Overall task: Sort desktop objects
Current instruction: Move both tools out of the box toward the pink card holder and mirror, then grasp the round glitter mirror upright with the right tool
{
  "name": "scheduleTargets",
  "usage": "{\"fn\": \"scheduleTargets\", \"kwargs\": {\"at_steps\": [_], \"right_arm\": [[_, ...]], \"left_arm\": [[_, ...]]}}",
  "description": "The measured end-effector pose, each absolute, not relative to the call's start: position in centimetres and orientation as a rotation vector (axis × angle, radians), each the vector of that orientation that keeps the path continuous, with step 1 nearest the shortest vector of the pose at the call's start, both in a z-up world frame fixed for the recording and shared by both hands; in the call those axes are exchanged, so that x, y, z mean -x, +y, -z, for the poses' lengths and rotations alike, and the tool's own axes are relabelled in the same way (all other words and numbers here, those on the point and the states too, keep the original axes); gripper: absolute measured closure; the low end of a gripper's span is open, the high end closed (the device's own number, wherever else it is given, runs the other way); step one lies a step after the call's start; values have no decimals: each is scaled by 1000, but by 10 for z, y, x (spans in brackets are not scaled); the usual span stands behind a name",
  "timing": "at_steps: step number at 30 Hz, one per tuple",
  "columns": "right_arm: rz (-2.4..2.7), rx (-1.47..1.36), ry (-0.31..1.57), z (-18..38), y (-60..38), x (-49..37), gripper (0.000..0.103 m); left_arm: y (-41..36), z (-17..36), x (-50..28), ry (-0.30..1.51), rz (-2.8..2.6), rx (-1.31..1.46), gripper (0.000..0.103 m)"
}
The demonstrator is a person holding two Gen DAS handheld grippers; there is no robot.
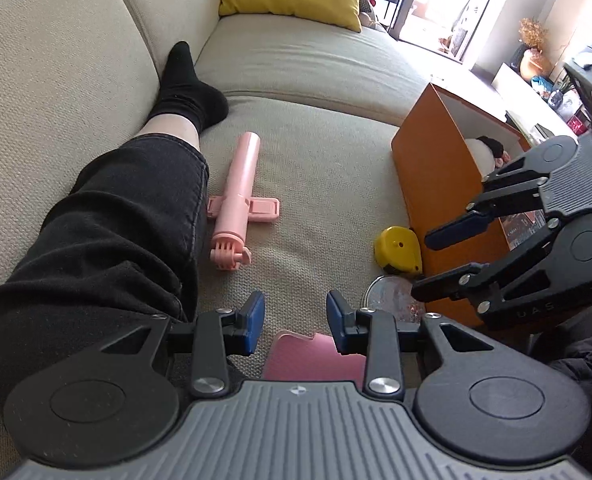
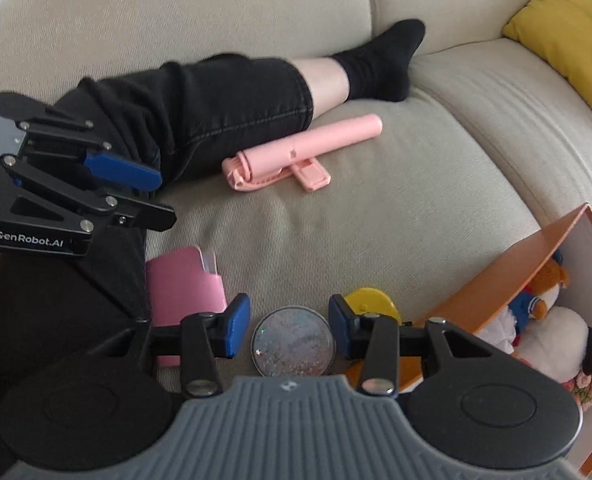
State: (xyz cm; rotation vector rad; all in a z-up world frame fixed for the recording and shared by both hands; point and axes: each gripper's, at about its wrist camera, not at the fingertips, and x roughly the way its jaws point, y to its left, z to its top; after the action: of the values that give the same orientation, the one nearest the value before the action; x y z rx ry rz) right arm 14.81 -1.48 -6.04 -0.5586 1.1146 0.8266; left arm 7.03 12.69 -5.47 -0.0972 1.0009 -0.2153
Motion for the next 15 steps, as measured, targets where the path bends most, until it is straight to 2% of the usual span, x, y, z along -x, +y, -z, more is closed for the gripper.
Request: {"fn": "scheduleTargets", "kwargs": {"at_steps": [10,14,15], "right_arm": [[-929,981,1255,124,32,-143,56],[-920,1094,1277,142,41,-136,52],[-915,1120,1269,145,42,-133,47]], "left_arm": [[117,75,-67,1070,267,9,64],[113,76,-63,1075,278,-2,64],[113,76,-62,1076,278,-3,64]]}}
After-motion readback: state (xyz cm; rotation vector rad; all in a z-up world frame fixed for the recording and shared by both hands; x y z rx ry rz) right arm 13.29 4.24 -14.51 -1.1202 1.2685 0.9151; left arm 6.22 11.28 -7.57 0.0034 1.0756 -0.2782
